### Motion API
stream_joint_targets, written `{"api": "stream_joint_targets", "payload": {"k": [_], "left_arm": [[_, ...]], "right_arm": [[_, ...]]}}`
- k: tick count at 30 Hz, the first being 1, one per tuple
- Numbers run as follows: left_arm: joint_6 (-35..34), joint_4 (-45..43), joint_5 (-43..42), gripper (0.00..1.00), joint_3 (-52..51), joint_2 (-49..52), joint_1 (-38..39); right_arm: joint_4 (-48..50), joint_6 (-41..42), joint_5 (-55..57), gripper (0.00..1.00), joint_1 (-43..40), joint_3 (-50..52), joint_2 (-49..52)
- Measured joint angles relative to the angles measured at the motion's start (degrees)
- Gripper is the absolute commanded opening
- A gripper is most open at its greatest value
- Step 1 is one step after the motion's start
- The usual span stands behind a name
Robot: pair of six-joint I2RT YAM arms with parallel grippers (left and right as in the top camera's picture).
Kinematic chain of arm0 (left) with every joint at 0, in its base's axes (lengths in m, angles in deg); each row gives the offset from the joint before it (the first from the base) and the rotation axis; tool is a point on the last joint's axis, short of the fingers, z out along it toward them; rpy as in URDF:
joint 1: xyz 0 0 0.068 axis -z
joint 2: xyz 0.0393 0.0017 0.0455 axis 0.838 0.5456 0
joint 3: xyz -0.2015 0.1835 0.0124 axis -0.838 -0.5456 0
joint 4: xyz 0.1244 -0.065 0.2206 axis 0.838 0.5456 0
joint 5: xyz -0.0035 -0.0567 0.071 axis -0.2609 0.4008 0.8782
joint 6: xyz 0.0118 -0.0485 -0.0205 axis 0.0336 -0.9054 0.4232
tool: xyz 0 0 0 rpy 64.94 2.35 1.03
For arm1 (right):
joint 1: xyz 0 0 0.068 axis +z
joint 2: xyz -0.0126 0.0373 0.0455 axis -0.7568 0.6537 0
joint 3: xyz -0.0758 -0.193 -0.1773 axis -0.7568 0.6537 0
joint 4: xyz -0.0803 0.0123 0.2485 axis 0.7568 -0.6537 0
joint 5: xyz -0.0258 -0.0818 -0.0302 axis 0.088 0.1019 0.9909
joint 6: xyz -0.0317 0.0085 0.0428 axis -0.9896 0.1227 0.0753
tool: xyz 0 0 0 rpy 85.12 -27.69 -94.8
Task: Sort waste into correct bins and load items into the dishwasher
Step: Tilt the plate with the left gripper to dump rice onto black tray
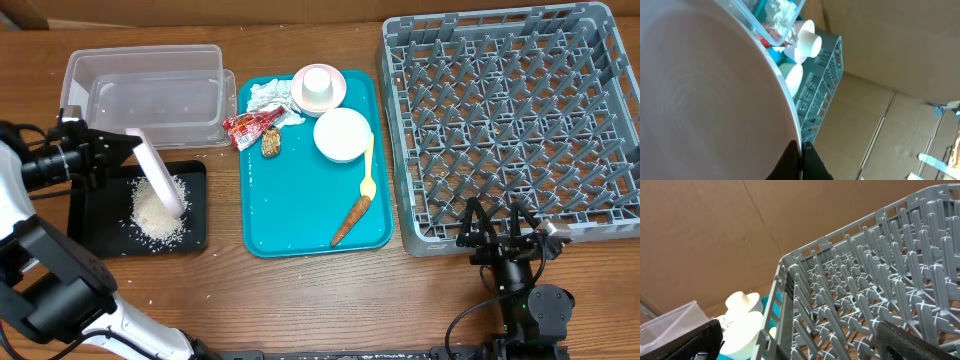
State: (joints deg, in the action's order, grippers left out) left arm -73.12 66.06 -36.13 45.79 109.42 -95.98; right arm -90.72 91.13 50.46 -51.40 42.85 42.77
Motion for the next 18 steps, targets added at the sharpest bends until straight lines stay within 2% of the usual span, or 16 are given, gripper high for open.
{"api": "stream_joint_targets", "payload": {"k": [6, 12, 18], "left_arm": [[0.8, 1.6, -0.2, 0.05, 0.0, 0.0, -2.0], [4.7, 6.0, -2.6, 0.04, 0.0, 0.0, -2.1], [7.8, 6.4, -4.5, 0.04, -0.1, 0.0, -2.1]], "right_arm": [[0.0, 0.0, 0.0, 1.00, 0.0, 0.0, 0.0], [0.0, 0.0, 0.0, 1.00, 0.0, 0.0, 0.0], [0.0, 0.0, 0.0, 1.00, 0.0, 0.0, 0.0]]}}
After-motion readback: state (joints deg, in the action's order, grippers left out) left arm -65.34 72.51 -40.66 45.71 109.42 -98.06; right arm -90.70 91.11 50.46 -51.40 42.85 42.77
